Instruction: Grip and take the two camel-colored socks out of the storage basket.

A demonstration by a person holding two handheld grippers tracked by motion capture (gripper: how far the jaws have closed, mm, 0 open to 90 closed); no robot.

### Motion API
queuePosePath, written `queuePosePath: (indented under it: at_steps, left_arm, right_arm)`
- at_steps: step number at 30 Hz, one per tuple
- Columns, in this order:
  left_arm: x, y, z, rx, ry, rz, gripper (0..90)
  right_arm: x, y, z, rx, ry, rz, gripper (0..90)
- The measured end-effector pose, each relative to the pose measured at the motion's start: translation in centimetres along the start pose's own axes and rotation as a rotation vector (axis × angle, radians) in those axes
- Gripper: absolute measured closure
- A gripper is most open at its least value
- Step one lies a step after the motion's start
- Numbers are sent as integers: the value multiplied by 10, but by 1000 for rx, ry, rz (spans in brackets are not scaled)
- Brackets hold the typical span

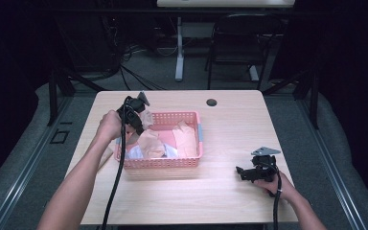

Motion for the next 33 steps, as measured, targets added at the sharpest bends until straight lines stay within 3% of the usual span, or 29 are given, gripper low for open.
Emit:
queuePosePath:
  at_steps: [9,20,33]
  left_arm:
    - [-36,-10,-2,27,-31,-40,838]
    - [-45,-14,-5,53,-35,-50,838]
    - [-58,4,12,15,-61,-62,837]
  right_arm:
    - [0,0,0,-2,0,1,0]
    - [0,0,0,-3,-3,0,0]
    - [1,-1,0,-11,-5,12,0]
Point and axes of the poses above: each handheld gripper's, and its own axes: x roughly forward along the jaws, y roughly out of its underside, z roughly to its left, the point moved 8 cm from there along x, roughly forward along the jaws, and after that the axes turned 2 degrees about -y, right-handed, at the moved point
